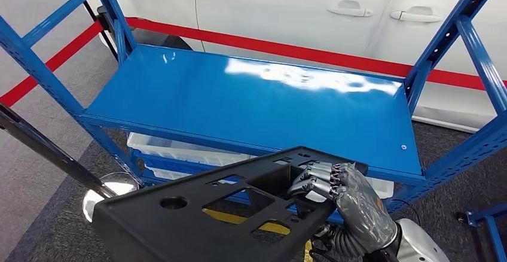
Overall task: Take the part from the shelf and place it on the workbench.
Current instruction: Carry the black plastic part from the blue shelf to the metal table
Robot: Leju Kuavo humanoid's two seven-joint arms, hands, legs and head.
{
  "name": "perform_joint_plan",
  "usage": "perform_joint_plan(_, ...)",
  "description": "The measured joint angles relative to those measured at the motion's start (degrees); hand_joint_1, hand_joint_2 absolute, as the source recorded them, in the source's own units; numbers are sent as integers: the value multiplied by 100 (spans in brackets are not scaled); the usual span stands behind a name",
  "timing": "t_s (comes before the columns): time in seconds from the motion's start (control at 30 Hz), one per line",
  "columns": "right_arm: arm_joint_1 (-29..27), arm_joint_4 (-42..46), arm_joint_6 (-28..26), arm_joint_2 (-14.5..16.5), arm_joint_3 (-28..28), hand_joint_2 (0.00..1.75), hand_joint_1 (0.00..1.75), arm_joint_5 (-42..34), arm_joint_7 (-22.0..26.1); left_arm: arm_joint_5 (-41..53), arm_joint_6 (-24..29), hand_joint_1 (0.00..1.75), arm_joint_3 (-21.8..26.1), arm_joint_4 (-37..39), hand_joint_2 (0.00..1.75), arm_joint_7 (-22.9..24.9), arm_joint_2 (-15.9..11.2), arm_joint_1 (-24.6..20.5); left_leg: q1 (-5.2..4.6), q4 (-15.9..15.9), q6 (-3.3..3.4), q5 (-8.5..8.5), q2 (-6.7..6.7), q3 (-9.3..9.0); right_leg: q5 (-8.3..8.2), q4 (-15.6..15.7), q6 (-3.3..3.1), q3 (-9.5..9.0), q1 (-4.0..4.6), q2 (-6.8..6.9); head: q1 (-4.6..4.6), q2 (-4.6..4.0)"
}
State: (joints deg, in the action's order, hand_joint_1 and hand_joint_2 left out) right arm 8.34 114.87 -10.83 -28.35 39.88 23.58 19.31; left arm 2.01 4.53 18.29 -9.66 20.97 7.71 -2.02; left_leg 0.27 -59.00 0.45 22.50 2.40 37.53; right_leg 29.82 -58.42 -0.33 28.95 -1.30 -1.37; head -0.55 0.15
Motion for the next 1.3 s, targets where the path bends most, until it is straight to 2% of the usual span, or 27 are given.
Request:
perform_joint_plan(0.07,9,-2,1,-1,12,175,175,0,1,1,3,0,0,1,175,5,-13,11,28,-350,-63,403,-90,180,-128,25,-101,119,-21,111,8,0)
perform_joint_plan(0.13,6,-4,1,-2,17,175,175,0,1,3,4,0,0,1,175,8,-19,10,50,-1066,-131,927,-179,404,-244,15,-135,272,-7,207,13,0)
perform_joint_plan(0.17,4,-7,1,-2,21,175,175,0,1,4,4,0,0,1,175,8,-22,8,58,-1394,-159,1047,-194,465,-300,2,-131,357,-2,255,13,0)
perform_joint_plan(0.2,4,-10,1,-2,25,175,175,-1,1,5,4,0,0,2,175,8,-25,7,62,-1578,-178,1028,-202,443,-351,-16,-122,444,1,306,13,0)
perform_joint_plan(0.23,4,-13,1,-2,28,175,175,-1,1,6,4,0,0,2,175,8,-27,8,65,-1574,-186,909,-211,322,-398,-37,-110,529,2,355,13,0)
perform_joint_plan(0.3,6,-14,1,-2,33,175,175,-2,1,7,4,0,0,1,175,8,-30,1,66,-983,-166,662,-305,-233,-481,-78,-73,665,4,445,14,0)
perform_joint_plan(0.37,8,-13,-3,-2,34,175,175,-2,2,6,3,0,0,-1,175,7,-40,-20,30,-168,-92,701,-454,-818,-560,-97,-13,728,15,523,9,0)
perform_joint_plan(0.4,10,-14,-4,-3,36,175,175,-2,3,6,2,0,0,-1,175,5,-45,-28,5,78,-42,750,-491,-964,-599,-94,23,729,17,566,14,0)
perform_joint_plan(0.47,21,-16,-5,-5,38,175,175,-2,7,5,2,0,0,1,175,3,-52,-21,-20,187,72,705,-435,-953,-678,-60,106,717,9,635,27,1)
perform_joint_plan(0.53,23,-19,-6,-12,40,175,175,-2,13,5,3,0,1,2,175,5,-54,-10,-9,235,186,577,-380,-872,-536,-141,174,761,-5,517,38,1)
perform_joint_plan(0.57,19,-20,-6,-17,42,175,175,-2,14,8,5,0,2,2,175,5,-55,-8,-2,252,242,501,-357,-816,-313,-318,191,825,-5,400,34,1)
perform_joint_plan(0.63,11,-25,-7,-23,47,175,175,-2,14,14,7,0,4,2,175,6,-58,-14,-28,242,311,364,-291,-647,273,-980,184,1012,0,206,29,0)
perform_joint_plan(0.67,9,-27,-7,-24,52,175,175,-2,14,16,8,0,4,2,175,6,-58,-14,-45,228,321,295,-244,-553,467,-1330,176,1085,5,171,29,0)
perform_joint_plan(0.7,9,-31,-8,-24,56,175,175,-3,14,15,6,0,4,2,175,6,-58,-12,-60,210,320,228,-189,-450,522,-1560,165,1092,10,158,30,0)
perform_joint_plan(0.73,9,-33,-8,-24,59,175,175,-3,14,15,5,0,4,2,175,7,-58,-9,-70,186,311,169,-132,-351,448,-1599,149,1005,15,151,31,0)
perform_joint_plan(0.77,11,-33,-8,-24,61,175,175,-4,14,15,4,0,4,2,175,7,-58,-7,-74,154,298,115,-70,-256,297,-1430,127,813,23,130,31,0)
perform_joint_plan(0.8,15,-33,-8,-25,61,175,175,-4,15,16,4,0,4,2,175,8,-57,-8,-74,117,284,66,-7,-168,153,-1085,94,533,33,61,31,0)
perform_joint_plan(0.87,22,-32,-16,-28,63,175,175,-4,21,18,2,0,5,2,175,8,-47,-15,-72,59,237,-26,113,-34,95,-321,26,11,49,-189,34,0)
perform_joint_plan(0.93,26,-32,-30,-34,67,175,175,-4,29,20,-2,0,5,2,175,4,-39,-17,-53,56,166,-128,226,22,150,19,0,-163,71,-303,28,1)
perform_joint_plan(1.0,39,-32,-35,-38,75,175,175,-3,33,22,-1,0,5,4,175,2,-45,2,-47,78,93,-207,298,61,50,66,-25,-123,65,-170,17,1)
perform_joint_plan(1.03,46,-33,-35,-39,80,175,175,-2,33,24,1,0,4,6,175,2,-49,10,-48,39,67,-143,234,104,-12,84,-61,-87,51,-99,24,1)
perform_joint_plan(1.1,51,-34,-33,-43,96,175,175,-1,33,27,3,0,4,9,175,7,-54,12,-23,-340,17,310,-13,248,-140,120,-127,17,20,56,48,0)
perform_joint_plan(1.17,57,-37,-18,-51,123,175,175,1,32,31,-1,0,4,9,175,11,-54,0,35,-1060,-63,837,-157,429,-247,115,-140,157,18,211,64,0)
perform_joint_plan(1.2,67,-42,-8,-54,136,175,175,2,31,32,-5,0,4,9,175,10,-54,-6,68,-1375,-107,922,-180,470,-300,106,-124,234,15,293,64,0)
perform_joint_plan(1.23,80,-49,1,-56,146,175,175,2,30,33,-9,0,3,9,175,10,-54,-9,102,-1551,-149,870,-198,437,-349,90,-103,315,9,375,64,1)
perform_joint_plan(1.27,93,-55,7,-57,154,175,175,2,30,33,-11,0,3,9,175,10,-54,-10,132,-1530,-184,721,-223,308,-391,66,-77,395,0,451,64,1)
perform_joint_plan(1.3,106,-58,10,-60,160,175,175,2,31,33,-13,0,2,9,175,10,-54,-11,157,-1308,-211,564,-277,76,-425,34,-48,468,-10,523,65,1)
